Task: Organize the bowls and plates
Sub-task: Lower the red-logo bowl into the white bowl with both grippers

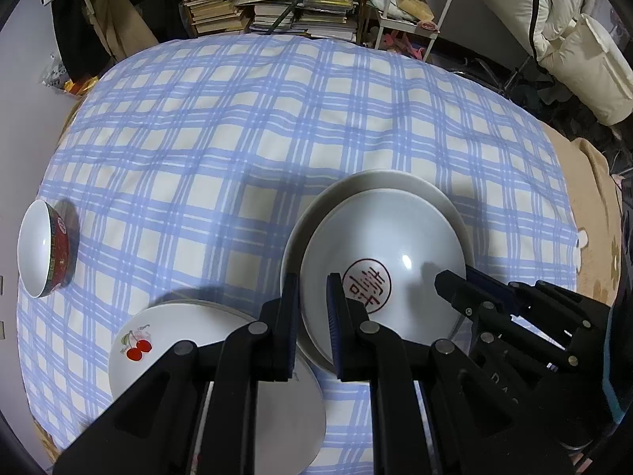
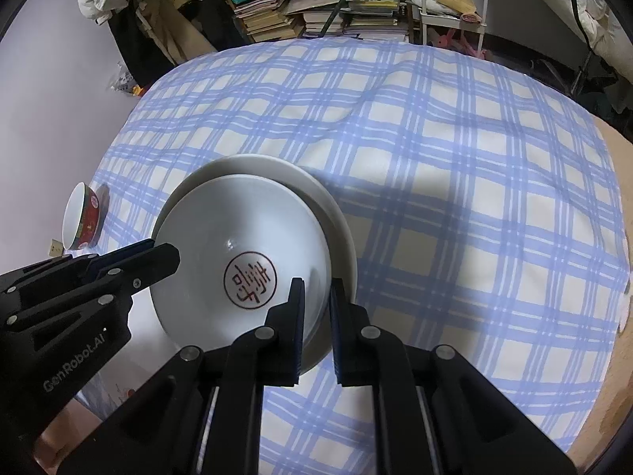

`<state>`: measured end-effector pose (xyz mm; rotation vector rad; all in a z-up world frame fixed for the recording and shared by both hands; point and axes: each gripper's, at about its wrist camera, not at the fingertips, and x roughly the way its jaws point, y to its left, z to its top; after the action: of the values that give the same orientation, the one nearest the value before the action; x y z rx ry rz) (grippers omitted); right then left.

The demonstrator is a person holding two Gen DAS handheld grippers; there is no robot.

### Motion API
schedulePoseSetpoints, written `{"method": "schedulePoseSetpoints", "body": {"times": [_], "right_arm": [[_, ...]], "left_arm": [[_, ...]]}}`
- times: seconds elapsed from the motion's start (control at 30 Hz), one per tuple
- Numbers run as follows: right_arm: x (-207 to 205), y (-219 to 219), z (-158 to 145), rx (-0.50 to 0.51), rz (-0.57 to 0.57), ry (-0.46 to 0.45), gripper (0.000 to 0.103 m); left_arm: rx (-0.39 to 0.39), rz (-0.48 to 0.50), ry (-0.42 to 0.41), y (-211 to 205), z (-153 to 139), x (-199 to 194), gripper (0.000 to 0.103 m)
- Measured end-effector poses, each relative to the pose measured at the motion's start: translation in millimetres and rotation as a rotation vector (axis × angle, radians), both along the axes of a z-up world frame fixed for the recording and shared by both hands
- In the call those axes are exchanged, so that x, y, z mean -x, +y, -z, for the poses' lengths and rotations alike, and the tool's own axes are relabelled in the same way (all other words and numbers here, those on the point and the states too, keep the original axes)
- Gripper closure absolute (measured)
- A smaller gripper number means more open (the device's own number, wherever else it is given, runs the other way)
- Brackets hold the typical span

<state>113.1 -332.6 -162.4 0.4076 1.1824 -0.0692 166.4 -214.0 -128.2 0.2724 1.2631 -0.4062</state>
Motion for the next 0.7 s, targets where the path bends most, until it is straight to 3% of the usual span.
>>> {"method": "schedulePoseSetpoints", "body": {"times": [0.47, 0.7], "right_arm": [[0.8, 1.0, -4.6, 0.014, -0.020, -0.008, 0.090], [0.4, 5.6, -13.8, 0.054, -0.053, -0.025, 0.090]], "left_arm": [[-0.051, -0.012, -0.007, -2.1, -1.7, 4.6, 0.089], [-0.076, -0.016, -0.051, -0.2, -14.2, 2.5, 0.087]]}}
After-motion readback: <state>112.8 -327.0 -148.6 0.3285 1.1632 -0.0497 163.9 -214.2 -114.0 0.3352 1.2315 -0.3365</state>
